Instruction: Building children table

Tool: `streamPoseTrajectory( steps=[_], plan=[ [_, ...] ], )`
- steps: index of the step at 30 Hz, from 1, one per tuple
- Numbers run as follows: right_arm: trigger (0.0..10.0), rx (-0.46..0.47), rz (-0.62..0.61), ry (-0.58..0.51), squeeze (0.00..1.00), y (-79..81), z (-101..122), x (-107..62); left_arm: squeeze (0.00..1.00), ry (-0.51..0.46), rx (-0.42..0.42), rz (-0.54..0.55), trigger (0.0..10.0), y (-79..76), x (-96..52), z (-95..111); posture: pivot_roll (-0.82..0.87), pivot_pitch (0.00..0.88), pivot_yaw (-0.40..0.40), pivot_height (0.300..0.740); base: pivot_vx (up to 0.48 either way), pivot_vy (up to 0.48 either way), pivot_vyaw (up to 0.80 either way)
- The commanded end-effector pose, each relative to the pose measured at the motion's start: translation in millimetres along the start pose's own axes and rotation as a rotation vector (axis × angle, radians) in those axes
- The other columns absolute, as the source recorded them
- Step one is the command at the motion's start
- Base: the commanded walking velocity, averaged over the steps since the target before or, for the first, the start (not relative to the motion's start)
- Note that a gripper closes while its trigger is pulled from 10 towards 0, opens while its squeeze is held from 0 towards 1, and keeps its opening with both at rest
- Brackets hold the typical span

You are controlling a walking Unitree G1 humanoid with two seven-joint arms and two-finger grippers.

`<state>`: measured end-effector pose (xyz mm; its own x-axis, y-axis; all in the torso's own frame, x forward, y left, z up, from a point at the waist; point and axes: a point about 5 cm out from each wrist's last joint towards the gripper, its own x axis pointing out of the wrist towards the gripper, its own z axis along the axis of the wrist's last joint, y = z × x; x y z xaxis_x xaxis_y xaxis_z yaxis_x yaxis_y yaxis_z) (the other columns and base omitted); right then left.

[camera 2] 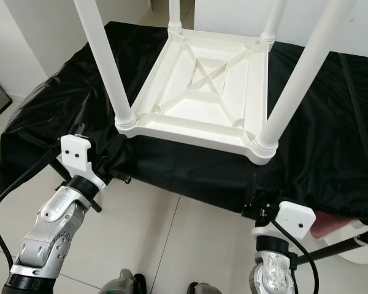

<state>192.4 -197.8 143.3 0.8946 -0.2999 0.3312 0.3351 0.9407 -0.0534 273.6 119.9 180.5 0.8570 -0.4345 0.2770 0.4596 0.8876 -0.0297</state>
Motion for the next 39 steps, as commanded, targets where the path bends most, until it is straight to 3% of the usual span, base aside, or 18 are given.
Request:
streamPoseTrajectory(
  steps=[1,16,23,32,39],
  plan=[
    [10.0,-0.005,0.0,0.0,0.0,1.0,-1,-1.5,0.0,0.02,0.001,-0.078,10.0,-3.1,0.2,-3,0.02,0.152,0.052,0.74,0.274,0.0,0.0],
    [10.0,-0.017,0.021,0.001,0.0,1.0,-2,-1.9,0.0,0.026,-0.012,-0.062,10.0,-4.5,-4.2,-4,0.02,0.157,0.04,0.74,0.272,0.0,0.0],
    [10.0,-0.024,0.027,0.003,0.0,0.8,-3,-3.2,0.0,0.014,-0.023,-0.079,10.0,-7.9,-5.1,-2,0.03,0.162,0.041,0.74,0.0,0.0,0.0],
    [10.0,-0.029,0.063,-0.002,0.0,1.9,-2,0.6,0.0,0.114,-0.026,-0.211,10.0,-28.4,1.7,-17,0.03,0.182,0.034,0.74,0.0,0.0,0.0],
    [10.0,-0.047,0.116,0.036,0.0,-2.8,-7,-9.7,0.0,0.162,0.023,-0.184,10.0,-27.0,10.1,-26,0.03,0.191,0.036,0.74,0.0,0.0,0.0]
  ],
)
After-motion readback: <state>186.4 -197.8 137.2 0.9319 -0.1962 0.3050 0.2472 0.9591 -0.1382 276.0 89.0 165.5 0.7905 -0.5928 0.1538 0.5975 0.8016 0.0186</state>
